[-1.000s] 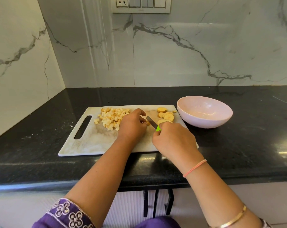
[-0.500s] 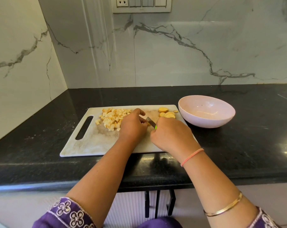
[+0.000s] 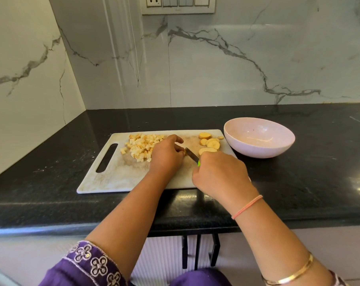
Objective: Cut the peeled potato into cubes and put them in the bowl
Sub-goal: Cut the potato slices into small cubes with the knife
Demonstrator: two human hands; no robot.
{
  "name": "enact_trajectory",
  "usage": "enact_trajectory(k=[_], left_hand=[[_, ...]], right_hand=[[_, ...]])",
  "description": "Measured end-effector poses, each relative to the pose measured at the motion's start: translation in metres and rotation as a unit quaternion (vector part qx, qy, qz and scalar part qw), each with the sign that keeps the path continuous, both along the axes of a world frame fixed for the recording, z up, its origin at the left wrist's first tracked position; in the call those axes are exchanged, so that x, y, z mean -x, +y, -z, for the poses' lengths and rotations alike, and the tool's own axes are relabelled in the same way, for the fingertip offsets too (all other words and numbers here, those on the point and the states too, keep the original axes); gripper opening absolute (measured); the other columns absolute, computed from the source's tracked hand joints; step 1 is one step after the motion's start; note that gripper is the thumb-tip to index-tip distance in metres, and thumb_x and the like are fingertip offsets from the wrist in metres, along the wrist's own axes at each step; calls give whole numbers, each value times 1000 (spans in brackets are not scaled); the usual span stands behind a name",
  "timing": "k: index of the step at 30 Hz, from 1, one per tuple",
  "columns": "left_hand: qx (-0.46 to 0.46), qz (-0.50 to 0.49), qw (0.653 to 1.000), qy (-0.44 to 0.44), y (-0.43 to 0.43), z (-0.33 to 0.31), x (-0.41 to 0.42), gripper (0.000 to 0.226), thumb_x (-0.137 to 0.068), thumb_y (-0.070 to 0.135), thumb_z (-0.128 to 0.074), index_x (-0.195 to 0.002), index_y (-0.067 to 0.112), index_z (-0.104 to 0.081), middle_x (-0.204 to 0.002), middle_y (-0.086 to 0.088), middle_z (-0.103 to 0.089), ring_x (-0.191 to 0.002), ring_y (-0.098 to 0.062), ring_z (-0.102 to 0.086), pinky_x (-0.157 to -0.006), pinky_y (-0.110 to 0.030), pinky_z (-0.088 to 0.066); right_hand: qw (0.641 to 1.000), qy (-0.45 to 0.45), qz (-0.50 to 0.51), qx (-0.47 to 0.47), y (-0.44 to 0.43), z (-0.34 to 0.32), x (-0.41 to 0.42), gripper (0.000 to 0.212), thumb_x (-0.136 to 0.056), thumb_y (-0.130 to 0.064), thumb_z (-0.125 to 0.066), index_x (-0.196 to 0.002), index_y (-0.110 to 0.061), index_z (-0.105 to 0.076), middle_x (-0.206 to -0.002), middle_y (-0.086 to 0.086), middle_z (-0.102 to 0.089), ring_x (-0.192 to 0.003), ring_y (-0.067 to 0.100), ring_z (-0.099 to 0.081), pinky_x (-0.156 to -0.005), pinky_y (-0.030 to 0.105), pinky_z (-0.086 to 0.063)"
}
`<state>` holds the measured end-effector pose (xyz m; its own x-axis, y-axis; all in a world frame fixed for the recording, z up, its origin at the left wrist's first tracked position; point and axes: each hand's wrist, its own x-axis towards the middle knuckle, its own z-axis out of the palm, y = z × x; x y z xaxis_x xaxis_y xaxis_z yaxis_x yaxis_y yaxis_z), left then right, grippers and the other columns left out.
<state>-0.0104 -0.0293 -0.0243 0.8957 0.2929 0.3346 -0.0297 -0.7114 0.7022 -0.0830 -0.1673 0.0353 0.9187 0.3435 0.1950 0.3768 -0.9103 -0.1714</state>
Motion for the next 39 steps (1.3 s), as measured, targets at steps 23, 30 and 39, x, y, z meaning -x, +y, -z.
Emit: enact_trajectory(k=[23,30,39], left_hand=[[-30,23,999,5,-4,0,7,36,-89,9,-57,-124,17,-56,-116,-1,-64,-98,-14,-59,-86,-26,-49],[-144,20,989,3,-8,4,1,20,-92,18,-55,-104,11,-69,-103,-4,-69,-94,-20,-61,-78,-28,-47],[-263,-101,959,6,0,-3,4,31,-92,19,-45,-116,23,-64,-119,2,-62,-115,-24,-47,-94,-36,-32]], right_hand=[[995,12,41,-89,-25,-4,-1,30,-93,-32,-41,-111,-18,-61,-92,4,-61,-83,24,-52,-68,30,-42],[944,100,-18,-314,-30,28,-49,32,-93,-23,-48,-122,-19,-63,-59,-20,-34,-54,-1,-34,-51,13,-26],[788,236,31,-568,-33,36,-58,17,-95,-13,-48,-87,-20,-61,-51,0,-32,-37,8,-28,-38,15,-20]])
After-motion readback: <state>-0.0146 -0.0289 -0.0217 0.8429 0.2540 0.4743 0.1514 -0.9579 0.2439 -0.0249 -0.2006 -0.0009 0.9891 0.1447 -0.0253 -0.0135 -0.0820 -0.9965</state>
